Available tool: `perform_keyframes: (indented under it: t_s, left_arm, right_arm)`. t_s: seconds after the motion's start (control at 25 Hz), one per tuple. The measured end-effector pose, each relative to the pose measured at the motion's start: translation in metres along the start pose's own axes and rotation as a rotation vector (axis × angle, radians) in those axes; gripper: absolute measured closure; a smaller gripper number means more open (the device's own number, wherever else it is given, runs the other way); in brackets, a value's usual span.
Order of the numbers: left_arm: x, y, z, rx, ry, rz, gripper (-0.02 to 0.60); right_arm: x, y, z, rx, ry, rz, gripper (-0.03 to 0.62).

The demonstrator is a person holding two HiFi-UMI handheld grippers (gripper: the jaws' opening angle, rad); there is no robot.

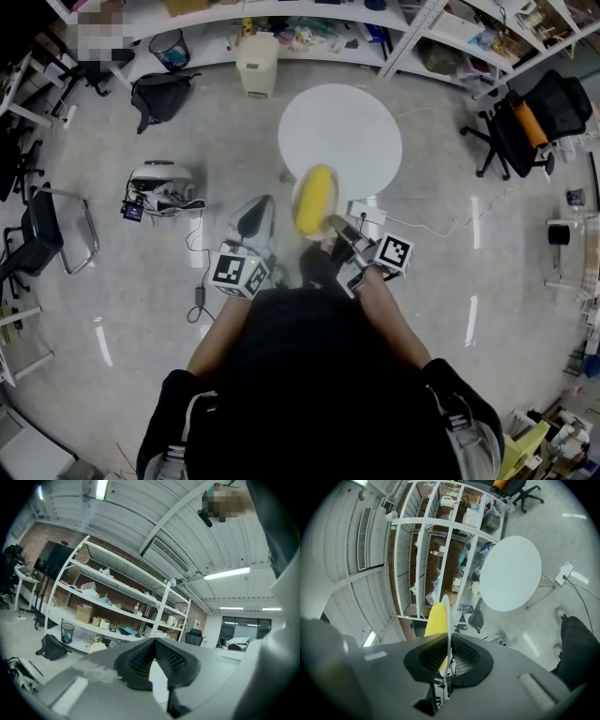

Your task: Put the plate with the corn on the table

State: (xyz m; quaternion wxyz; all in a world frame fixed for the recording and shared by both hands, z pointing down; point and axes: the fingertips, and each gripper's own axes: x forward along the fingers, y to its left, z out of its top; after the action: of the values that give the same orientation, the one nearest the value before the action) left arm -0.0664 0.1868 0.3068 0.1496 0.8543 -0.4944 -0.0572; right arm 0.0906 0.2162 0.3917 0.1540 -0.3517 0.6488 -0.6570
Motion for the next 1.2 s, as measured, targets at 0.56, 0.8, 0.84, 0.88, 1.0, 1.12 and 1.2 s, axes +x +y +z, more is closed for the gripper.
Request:
perform_keyframes:
  t_s: [0.56,0.8,0.84,0.88,1.0,1.12,1.2]
  left_arm:
    - [0.086,0.019,0.007,-0.011,0.012,0.069,0.578]
    - [0.119,0.022,0.011,-0.016,0.011,0.12,0.578]
    - [0.125,0.023,0.011,-0.017,0.01,0.125,0.578]
    - [0.13,0.024,0.011,-0.019,0.009,0.13,0.578]
    - [0.146,0.025,0.01,-0.022,0.005,0.149,0.578]
    - [0.161,0.023,0.012,-0.025,0.002,0.17,0.578]
    - [0.169,0.023,0.013,-0.024,-0.001,0.181,0.578]
  right_arm:
    - [0.05,0.01,0.084,0.002,0.084,0.029,0.562]
    - [0.061,0.008,0.118,-0.01,0.129,0.022,0.562]
    - [0.064,0.007,0.124,-0.013,0.137,0.023,0.562]
    - [0.066,0.006,0.129,-0.016,0.144,0.023,0.562]
    - [0.073,0.004,0.144,-0.022,0.168,0.023,0.562]
    - [0.077,0.004,0.16,-0.019,0.19,0.015,0.562]
    - [0.08,0.004,0.17,-0.021,0.205,0.017,0.562]
